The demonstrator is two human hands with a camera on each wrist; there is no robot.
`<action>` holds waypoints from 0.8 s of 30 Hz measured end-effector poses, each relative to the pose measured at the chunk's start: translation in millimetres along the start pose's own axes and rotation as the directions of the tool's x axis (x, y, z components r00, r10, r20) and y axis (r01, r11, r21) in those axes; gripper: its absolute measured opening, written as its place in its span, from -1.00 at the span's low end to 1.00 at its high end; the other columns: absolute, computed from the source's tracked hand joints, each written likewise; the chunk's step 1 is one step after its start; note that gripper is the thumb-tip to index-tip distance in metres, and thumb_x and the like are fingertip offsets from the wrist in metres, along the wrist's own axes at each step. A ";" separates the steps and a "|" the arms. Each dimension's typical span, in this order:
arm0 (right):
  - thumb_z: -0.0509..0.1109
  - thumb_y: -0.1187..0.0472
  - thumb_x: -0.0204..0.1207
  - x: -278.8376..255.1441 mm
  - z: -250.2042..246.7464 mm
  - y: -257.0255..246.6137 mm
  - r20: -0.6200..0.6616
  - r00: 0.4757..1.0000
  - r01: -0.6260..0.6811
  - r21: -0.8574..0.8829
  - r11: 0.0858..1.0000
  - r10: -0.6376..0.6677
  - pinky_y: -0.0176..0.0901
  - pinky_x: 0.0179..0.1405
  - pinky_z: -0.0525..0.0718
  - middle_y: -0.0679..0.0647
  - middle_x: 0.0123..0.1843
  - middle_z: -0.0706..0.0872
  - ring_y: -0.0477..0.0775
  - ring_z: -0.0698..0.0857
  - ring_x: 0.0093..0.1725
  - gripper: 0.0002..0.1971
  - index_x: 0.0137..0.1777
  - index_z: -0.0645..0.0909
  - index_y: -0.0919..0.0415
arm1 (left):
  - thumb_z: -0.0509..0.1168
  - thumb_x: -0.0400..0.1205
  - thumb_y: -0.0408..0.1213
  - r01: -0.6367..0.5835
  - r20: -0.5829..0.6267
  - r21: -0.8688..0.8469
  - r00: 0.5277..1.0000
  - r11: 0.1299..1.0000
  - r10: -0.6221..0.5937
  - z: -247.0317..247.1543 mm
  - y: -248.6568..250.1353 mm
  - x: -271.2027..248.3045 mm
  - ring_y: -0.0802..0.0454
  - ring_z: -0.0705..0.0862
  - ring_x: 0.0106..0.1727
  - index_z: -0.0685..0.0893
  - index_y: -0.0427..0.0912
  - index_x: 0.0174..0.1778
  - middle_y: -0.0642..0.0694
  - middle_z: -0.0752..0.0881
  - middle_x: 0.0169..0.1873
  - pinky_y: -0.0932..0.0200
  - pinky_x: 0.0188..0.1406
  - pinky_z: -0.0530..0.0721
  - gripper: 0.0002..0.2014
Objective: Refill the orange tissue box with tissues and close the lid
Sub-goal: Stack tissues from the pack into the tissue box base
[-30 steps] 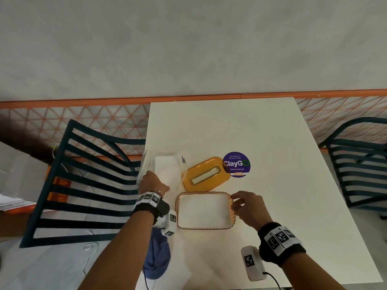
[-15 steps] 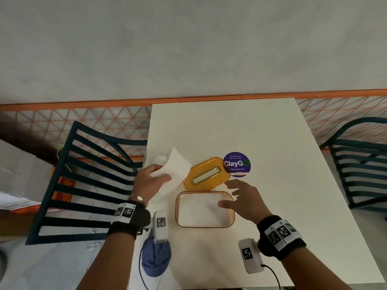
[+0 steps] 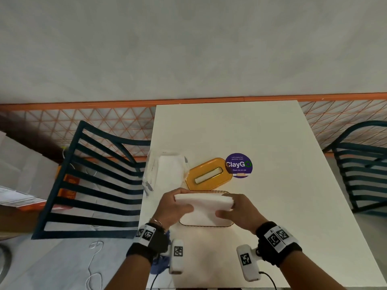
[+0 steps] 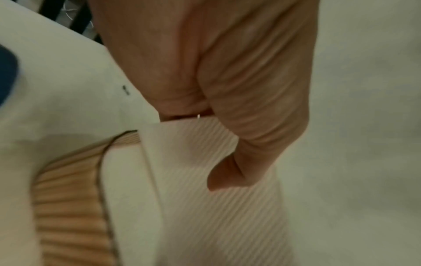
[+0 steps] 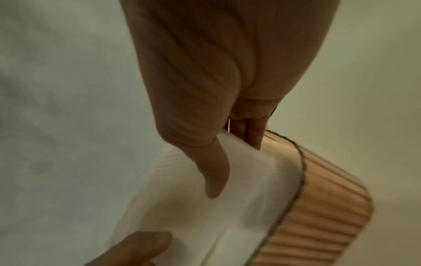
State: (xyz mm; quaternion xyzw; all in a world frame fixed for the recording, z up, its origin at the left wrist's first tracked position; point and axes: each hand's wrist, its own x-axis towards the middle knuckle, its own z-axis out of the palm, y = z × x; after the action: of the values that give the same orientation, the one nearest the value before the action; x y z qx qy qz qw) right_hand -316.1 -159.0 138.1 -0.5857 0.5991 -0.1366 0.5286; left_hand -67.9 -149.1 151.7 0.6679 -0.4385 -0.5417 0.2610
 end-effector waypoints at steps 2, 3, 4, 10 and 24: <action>0.65 0.12 0.39 -2.4 6.1 8.6 -0.035 0.999 -0.003 -0.006 1.000 0.003 0.14 0.19 0.79 -0.09 0.05 0.86 -0.05 0.81 0.04 -0.66 0.17 0.78 -0.03 | 0.56 0.30 -0.45 0.007 -0.039 -0.008 0.999 1.000 -0.008 7.9 -7.2 -2.1 -0.02 0.83 -0.03 0.86 0.13 -0.04 0.02 0.88 -0.10 0.15 -0.15 0.81 -0.59; 0.63 0.12 0.43 -3.4 7.8 10.4 -0.056 0.998 0.001 -0.002 1.000 -0.001 0.14 0.19 0.79 -0.08 0.05 0.86 -0.04 0.81 0.05 -0.70 0.17 0.79 -0.02 | 0.54 0.31 -0.48 0.007 -0.054 -0.011 0.999 1.000 -0.007 10.0 -8.9 -2.8 0.01 0.82 -0.02 0.86 0.13 -0.04 0.04 0.87 -0.07 0.22 -0.19 0.79 -0.57; 0.61 0.11 0.46 -3.9 8.8 11.4 -0.074 0.997 0.004 0.006 1.000 -0.004 0.13 0.19 0.79 -0.09 0.06 0.86 -0.03 0.81 0.06 -0.71 0.18 0.79 -0.02 | 0.53 0.33 -0.50 0.008 -0.066 -0.015 0.998 1.000 -0.009 11.2 -10.1 -3.4 0.03 0.81 -0.02 0.85 0.13 -0.03 0.06 0.86 -0.05 0.27 -0.22 0.76 -0.57; 0.46 0.17 0.59 -6.2 3.7 2.7 -0.084 0.996 0.025 0.087 0.996 -0.018 0.05 0.25 0.77 -0.10 0.15 0.84 0.02 0.78 0.16 -0.68 0.33 0.72 -0.04 | 0.47 0.46 -0.45 0.030 -0.101 -0.044 0.994 0.999 -0.034 8.5 -7.6 -8.4 -0.07 0.80 -0.06 0.78 0.10 0.02 -0.02 0.83 -0.08 0.20 -0.26 0.74 -0.66; 0.52 0.46 0.44 -15.4 11.6 -0.1 -0.143 0.985 0.114 0.121 0.986 -0.096 -0.48 0.00 0.65 -0.35 0.06 0.80 -0.28 0.72 0.14 -0.60 0.10 0.74 -0.08 | 0.52 0.41 -0.53 -0.025 -0.176 -0.082 0.984 0.996 0.010 27.0 -7.4 -26.0 0.03 0.77 -0.07 0.79 -0.10 -0.16 0.00 0.84 -0.16 0.35 -0.35 0.67 -0.76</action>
State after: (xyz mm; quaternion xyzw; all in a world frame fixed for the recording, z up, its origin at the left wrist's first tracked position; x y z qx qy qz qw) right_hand -310.6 -140.7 140.8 -0.5703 0.5921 -0.2428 0.5150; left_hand -92.1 -119.5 151.0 0.6976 -0.3965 -0.4965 0.3311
